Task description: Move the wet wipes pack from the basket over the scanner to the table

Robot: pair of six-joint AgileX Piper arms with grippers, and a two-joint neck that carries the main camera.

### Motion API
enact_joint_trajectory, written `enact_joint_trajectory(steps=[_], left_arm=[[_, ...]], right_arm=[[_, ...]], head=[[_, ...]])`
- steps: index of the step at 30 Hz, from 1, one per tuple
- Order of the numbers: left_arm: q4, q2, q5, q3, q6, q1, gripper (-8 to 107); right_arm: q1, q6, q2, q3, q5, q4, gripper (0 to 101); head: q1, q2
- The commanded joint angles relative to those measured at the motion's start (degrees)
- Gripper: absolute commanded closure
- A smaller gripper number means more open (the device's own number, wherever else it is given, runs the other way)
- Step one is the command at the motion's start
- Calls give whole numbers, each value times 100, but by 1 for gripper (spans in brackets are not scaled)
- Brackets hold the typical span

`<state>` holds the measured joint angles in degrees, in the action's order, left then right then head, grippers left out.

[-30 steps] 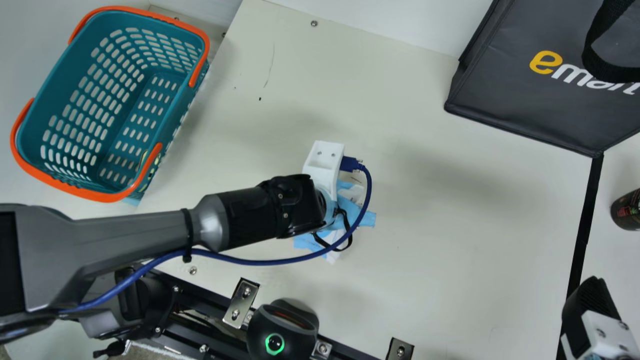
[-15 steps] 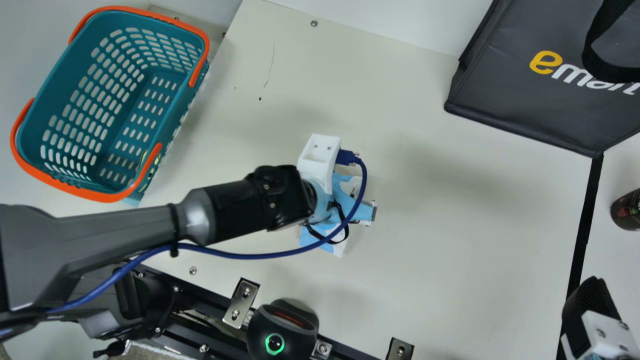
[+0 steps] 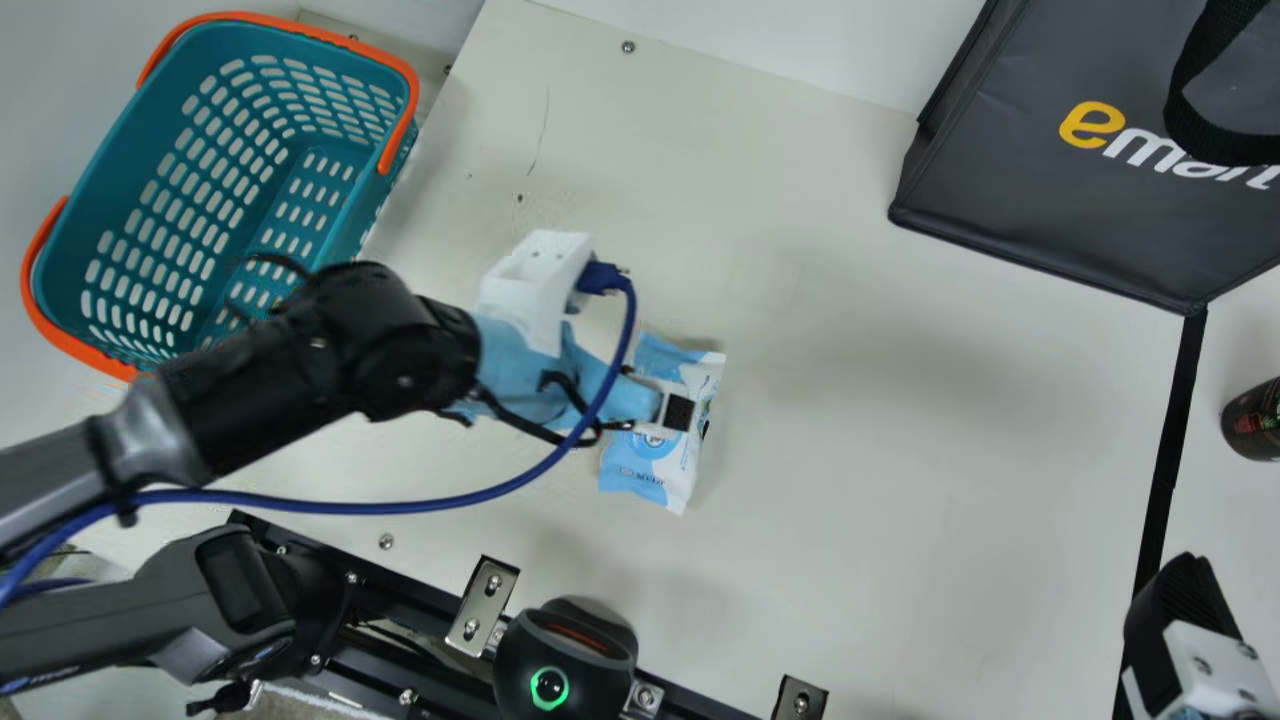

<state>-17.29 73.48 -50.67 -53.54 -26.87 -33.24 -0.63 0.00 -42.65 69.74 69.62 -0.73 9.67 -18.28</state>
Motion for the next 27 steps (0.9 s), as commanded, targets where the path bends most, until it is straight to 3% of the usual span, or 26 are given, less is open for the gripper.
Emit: enact_joint_trajectory(steps=[1,10,17,27], left_arm=[[-222,-334,-252,20,998,434,9],[-440,-1095,-975,28,2657,1869,9],[-198,-1417,-1177,-68,3626,2804,9],[-129,-1454,-1203,-87,3706,2882,9]], right_arm=[[0,0,0,0,0,0,6],[0,0,0,0,0,0,6],[0,0,0,0,0,0,6],[0,0,0,0,0,0,6]], head=[[-175,-14],[-175,-14],[-175,387],[-175,1720]])
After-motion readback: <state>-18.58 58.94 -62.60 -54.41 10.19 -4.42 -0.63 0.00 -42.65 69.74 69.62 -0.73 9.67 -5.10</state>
